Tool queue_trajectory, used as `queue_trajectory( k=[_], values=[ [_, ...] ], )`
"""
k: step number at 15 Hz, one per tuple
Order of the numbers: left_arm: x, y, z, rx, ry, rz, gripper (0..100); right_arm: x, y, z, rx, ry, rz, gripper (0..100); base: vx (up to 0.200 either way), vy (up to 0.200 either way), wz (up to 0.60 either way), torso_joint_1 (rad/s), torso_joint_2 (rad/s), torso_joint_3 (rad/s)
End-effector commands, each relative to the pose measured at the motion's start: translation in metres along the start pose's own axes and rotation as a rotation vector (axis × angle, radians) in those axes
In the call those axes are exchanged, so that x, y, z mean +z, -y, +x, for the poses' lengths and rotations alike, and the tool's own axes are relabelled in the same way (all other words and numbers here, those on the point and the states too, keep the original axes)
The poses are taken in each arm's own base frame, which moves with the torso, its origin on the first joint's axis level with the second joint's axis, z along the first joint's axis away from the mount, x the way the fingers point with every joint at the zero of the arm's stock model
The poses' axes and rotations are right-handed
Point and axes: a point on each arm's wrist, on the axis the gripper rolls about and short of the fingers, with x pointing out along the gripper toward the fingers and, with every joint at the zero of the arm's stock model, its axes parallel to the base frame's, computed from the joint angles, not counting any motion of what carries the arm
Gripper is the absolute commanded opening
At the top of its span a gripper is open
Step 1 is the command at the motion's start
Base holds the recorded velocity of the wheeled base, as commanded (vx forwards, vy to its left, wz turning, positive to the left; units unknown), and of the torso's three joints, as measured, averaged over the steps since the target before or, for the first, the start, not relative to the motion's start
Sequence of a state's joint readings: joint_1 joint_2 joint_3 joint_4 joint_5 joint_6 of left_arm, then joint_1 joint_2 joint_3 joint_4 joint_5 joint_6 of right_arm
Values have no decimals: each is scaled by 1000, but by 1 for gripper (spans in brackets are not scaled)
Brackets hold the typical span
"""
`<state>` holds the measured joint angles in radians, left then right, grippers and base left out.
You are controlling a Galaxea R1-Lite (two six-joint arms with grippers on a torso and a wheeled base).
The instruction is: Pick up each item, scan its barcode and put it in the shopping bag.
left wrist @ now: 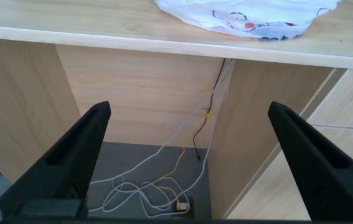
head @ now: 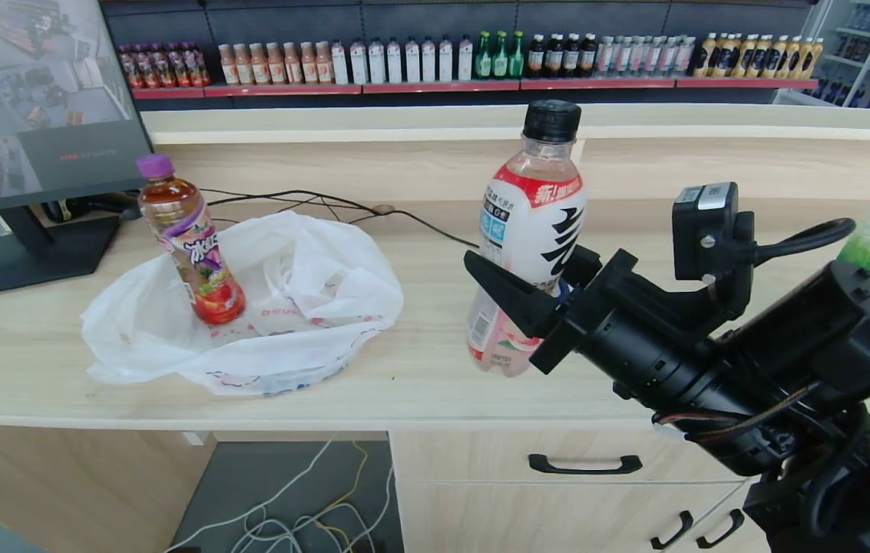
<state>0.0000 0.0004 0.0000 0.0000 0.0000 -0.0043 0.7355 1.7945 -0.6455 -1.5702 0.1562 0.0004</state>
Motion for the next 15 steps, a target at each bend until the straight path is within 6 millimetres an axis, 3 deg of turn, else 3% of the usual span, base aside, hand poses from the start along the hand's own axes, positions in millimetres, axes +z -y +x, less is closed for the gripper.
queue_trajectory(
  k=[1, 9, 12, 15],
  values=[
    [0, 0, 0, 0, 0, 0, 100, 0, 0, 0, 3, 1, -3, 0, 0, 0, 0, 0, 0, 0],
    [0, 0, 0, 0, 0, 1, 100, 9, 13, -3, -152, 23, -52, 0, 0, 0, 0, 0, 0, 0],
    [0, 0, 0, 0, 0, 1, 100, 25, 42, -13, -190, 39, -311, 0, 0, 0, 0, 0, 0, 0],
    [0, 0, 0, 0, 0, 1, 100, 23, 47, -13, -185, 10, -593, 0, 0, 0, 0, 0, 0, 0]
  ],
)
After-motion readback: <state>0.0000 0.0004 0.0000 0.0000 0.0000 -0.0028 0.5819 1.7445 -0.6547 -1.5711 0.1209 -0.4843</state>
